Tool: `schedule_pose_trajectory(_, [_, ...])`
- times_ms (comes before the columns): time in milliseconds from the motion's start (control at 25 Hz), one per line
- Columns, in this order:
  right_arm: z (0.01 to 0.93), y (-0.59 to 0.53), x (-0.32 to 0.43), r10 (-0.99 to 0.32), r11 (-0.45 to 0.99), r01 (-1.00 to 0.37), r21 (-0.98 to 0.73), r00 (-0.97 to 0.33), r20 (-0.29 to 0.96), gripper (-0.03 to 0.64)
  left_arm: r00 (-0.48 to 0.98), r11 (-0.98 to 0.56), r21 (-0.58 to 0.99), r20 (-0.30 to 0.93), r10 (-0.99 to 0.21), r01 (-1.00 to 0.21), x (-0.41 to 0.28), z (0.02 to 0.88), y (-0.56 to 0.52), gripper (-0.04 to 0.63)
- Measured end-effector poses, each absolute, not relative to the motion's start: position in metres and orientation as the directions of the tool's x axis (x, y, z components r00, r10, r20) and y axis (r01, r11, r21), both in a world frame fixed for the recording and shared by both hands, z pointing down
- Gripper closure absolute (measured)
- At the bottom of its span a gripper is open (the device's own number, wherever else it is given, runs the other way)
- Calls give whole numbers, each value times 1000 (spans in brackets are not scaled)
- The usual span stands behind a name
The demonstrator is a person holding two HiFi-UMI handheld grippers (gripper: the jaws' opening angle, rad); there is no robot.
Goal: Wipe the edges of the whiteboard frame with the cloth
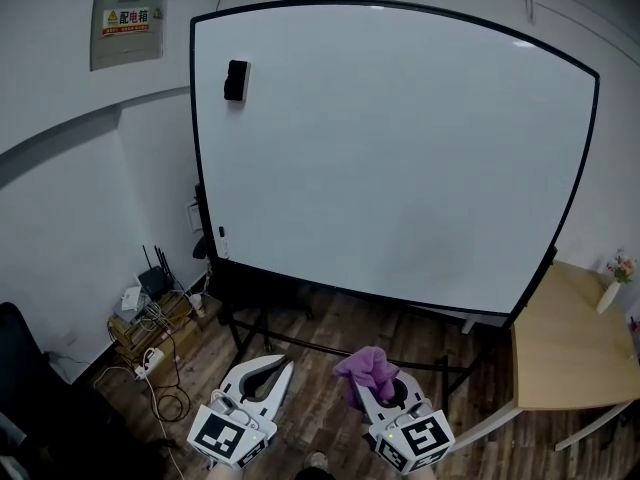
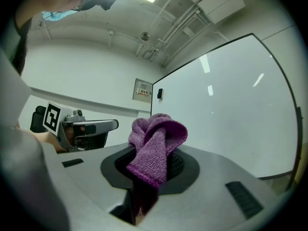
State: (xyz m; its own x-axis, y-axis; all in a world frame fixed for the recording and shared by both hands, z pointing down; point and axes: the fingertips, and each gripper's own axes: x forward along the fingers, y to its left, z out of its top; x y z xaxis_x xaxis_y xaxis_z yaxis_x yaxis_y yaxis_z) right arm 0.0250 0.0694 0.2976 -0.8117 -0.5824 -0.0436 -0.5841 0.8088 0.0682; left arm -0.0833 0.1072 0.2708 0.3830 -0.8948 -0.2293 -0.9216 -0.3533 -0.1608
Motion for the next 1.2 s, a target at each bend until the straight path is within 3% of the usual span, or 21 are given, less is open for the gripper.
schedule_pose_trajectory(640, [287,-45,-79,-519,849,-524,70,-851,-74,540,311,-273,-183,-229,-922,-944,-185,264,6,578])
schedule_pose_trajectory(1200, [290,-121,-101,-521,847,-524,84,-852,-62,540,323,-287,-175,-240,-915,-942,-203,266,-74,578])
